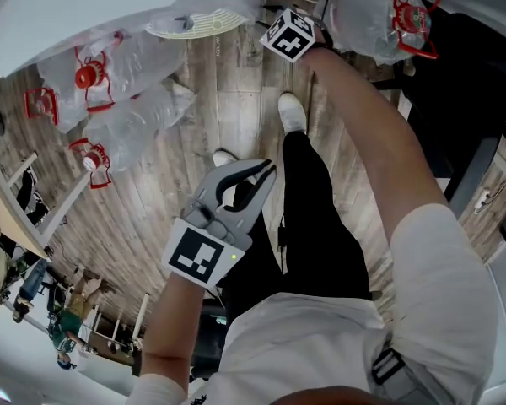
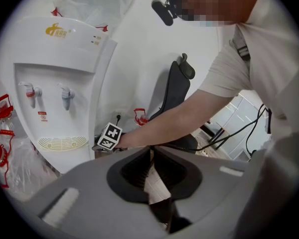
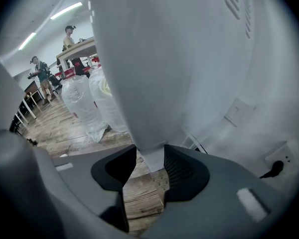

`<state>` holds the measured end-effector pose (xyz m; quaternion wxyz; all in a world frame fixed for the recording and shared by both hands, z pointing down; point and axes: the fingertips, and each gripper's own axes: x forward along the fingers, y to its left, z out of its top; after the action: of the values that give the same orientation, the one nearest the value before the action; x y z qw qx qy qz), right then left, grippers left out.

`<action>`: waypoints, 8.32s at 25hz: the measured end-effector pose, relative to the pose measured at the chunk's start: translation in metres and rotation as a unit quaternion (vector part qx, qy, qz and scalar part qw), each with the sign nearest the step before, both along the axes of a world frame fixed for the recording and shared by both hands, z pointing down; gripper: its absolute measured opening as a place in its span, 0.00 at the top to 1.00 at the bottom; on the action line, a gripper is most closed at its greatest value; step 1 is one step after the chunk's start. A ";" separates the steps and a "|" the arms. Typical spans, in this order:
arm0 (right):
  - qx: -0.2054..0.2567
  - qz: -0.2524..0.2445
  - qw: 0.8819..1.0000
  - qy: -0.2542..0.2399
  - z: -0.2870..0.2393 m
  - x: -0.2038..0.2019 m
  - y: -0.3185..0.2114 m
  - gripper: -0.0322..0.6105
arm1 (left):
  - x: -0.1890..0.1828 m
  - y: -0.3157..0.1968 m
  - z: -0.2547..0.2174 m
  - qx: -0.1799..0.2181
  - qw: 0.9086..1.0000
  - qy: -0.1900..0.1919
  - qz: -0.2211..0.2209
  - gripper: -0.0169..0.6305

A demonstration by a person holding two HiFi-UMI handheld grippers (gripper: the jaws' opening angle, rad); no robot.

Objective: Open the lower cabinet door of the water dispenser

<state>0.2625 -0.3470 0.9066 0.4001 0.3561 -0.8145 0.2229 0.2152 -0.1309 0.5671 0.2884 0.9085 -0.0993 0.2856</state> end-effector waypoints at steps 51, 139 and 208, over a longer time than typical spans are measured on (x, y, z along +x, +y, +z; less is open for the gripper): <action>-0.083 0.064 0.994 0.031 -0.005 -0.102 0.121 0.72 | -0.143 0.025 -0.034 0.033 0.996 0.038 -0.076 0.88; 0.038 -0.045 0.997 -0.044 -0.330 -0.342 0.265 0.88 | -0.385 0.143 -0.171 0.149 0.980 0.091 -0.099 0.88; 0.193 -0.012 0.961 -0.196 -0.598 -0.098 0.631 0.95 | -0.178 0.404 -0.267 0.211 0.966 0.035 -0.144 0.89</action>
<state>0.1640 0.2837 0.3087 0.1585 0.3664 -0.9087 0.1221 0.0377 0.2730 0.2996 0.1310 0.9345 -0.2766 0.1818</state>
